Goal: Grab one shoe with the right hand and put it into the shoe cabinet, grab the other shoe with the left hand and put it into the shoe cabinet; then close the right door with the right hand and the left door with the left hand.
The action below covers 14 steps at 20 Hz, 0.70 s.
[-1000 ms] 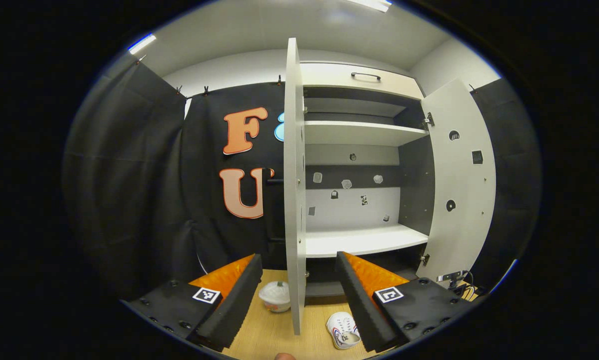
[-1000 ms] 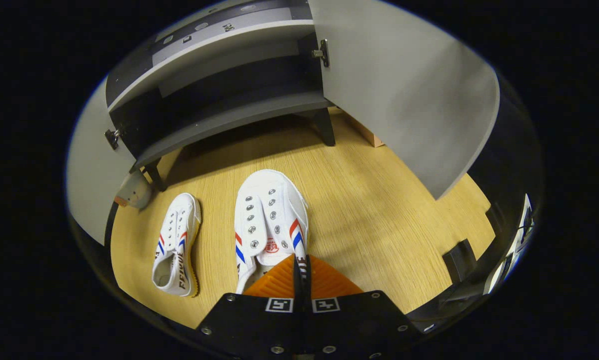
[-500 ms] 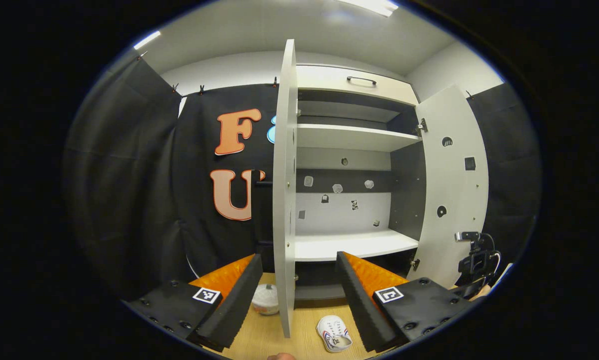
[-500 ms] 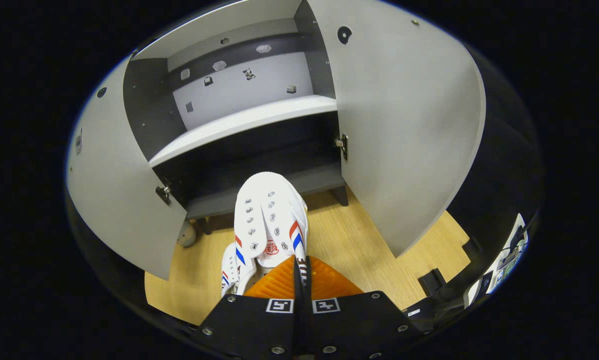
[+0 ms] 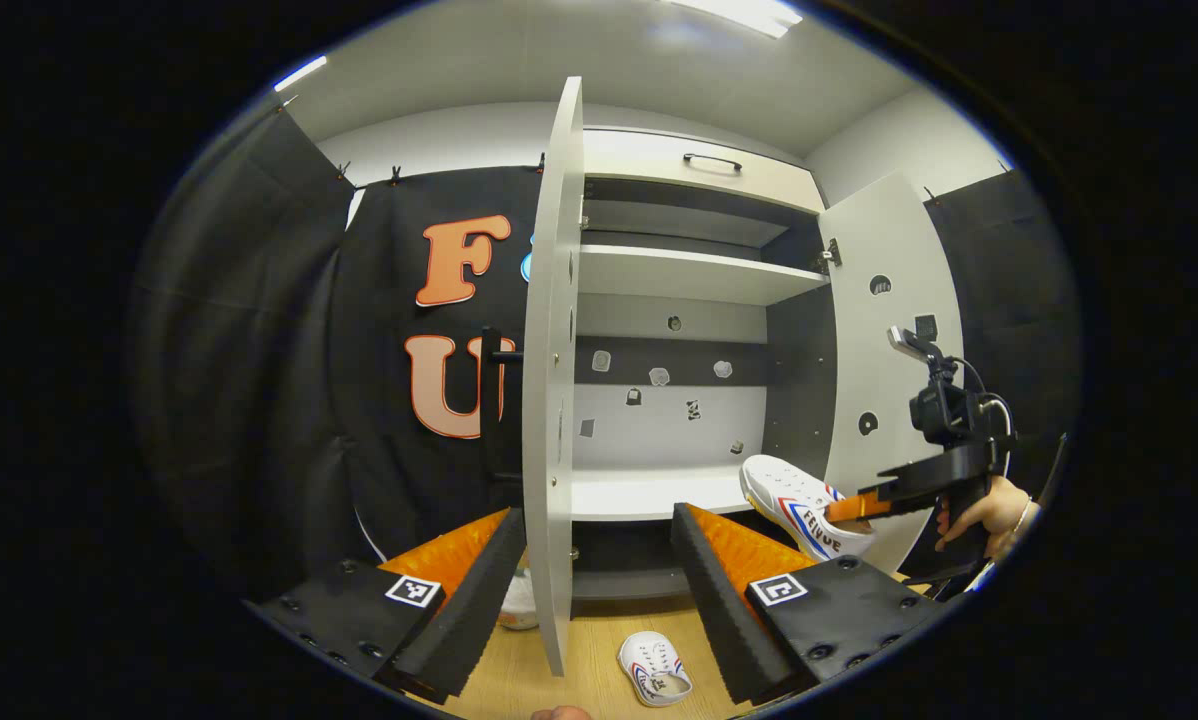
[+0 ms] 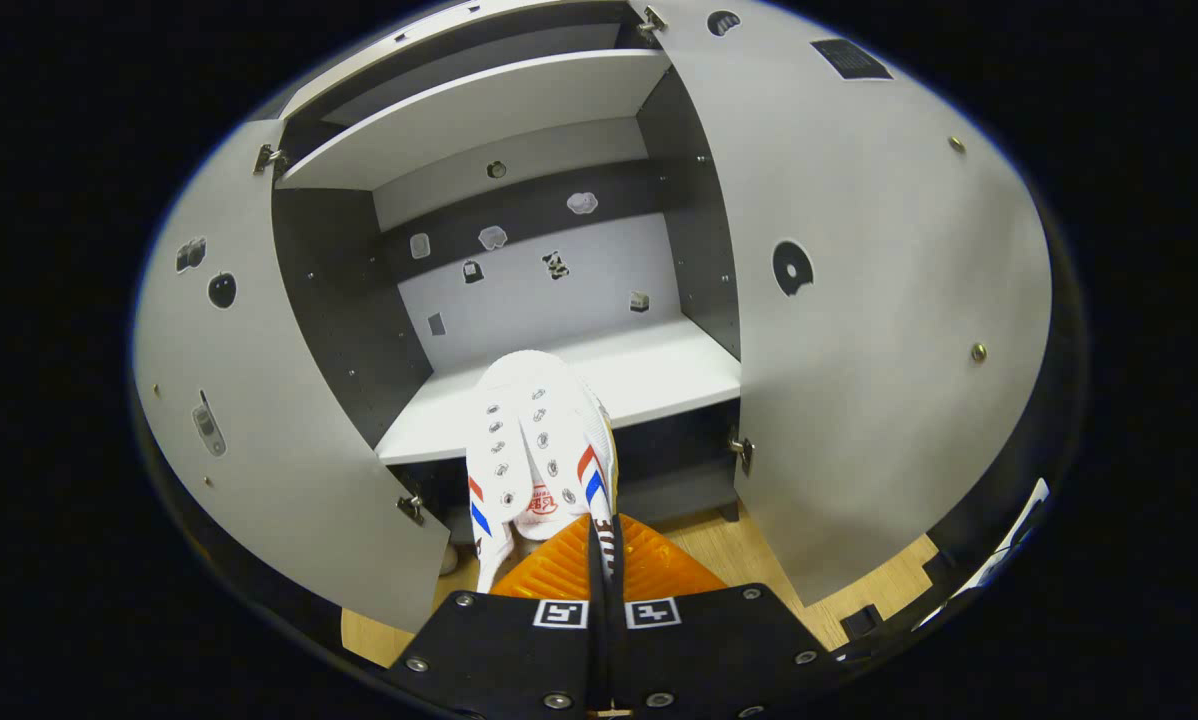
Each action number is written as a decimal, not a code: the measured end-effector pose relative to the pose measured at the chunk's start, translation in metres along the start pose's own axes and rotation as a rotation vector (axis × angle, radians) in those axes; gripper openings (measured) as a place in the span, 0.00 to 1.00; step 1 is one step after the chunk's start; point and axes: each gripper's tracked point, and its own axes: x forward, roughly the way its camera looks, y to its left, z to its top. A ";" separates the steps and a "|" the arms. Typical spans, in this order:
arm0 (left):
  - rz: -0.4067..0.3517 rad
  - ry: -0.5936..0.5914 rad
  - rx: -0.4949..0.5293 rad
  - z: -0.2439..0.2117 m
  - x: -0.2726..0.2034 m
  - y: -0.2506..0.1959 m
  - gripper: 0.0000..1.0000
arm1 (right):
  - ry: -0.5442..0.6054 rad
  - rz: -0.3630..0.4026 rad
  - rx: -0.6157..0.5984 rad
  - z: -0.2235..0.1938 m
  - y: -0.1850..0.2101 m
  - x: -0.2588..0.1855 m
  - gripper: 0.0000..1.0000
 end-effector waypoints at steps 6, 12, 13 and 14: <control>0.007 0.008 0.007 -0.008 0.002 0.002 0.96 | -0.073 0.004 0.004 0.075 0.023 0.051 0.00; 0.028 0.034 -0.003 -0.022 0.008 0.010 0.96 | -0.055 -0.026 0.018 0.116 0.032 0.137 0.00; 0.028 0.043 -0.005 -0.026 0.009 0.011 0.96 | -0.036 -0.024 0.041 0.117 0.033 0.154 0.00; 0.033 0.053 -0.003 -0.028 0.010 0.012 0.96 | -0.012 -0.030 0.064 0.113 0.032 0.170 0.00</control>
